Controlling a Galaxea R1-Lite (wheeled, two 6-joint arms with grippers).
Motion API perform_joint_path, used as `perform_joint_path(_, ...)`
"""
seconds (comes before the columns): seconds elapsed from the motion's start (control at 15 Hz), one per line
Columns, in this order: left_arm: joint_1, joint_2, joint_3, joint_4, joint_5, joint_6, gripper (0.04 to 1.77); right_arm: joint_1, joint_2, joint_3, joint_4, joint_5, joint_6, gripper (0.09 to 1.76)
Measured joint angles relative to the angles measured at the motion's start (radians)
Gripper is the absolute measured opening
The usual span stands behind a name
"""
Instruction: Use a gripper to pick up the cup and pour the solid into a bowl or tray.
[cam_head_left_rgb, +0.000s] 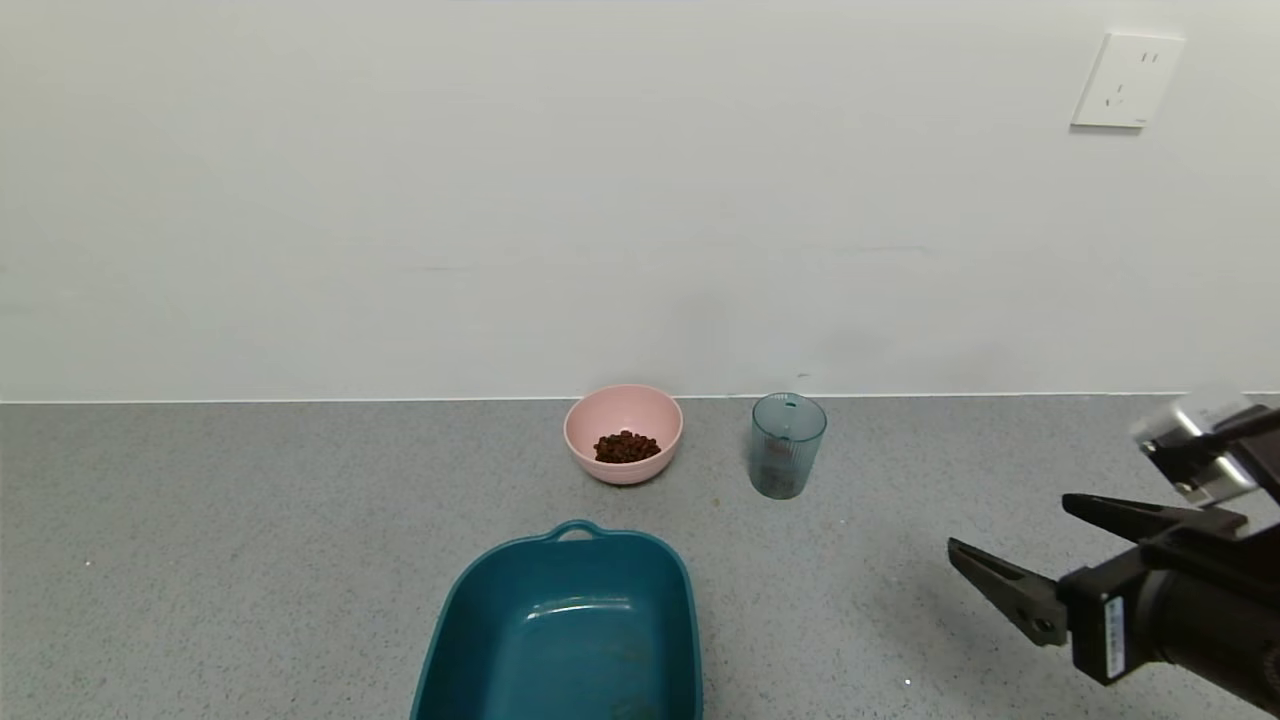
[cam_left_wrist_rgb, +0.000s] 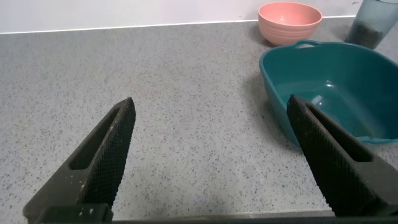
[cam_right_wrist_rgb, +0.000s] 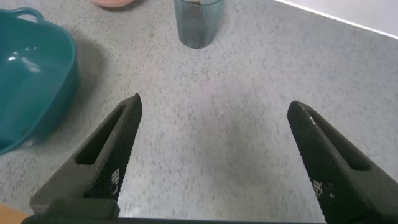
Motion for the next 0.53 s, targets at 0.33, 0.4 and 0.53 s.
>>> perform_joint_path(0.33,0.0,0.0,0.0,0.0,0.0,0.0,1.75,-0.004,-0.257,0.038,0.238,-0.037,0.0,1.7)
perform_joint_path(0.4,0.0,0.0,0.0,0.0,0.0,0.0,1.75,-0.013,-0.308,0.039,0.281,-0.079,0.0,1.7)
perform_joint_path(0.53,0.0,0.0,0.0,0.0,0.0,0.0,1.75,-0.034,-0.392,0.049,0.331,-0.153,-0.001,1.7)
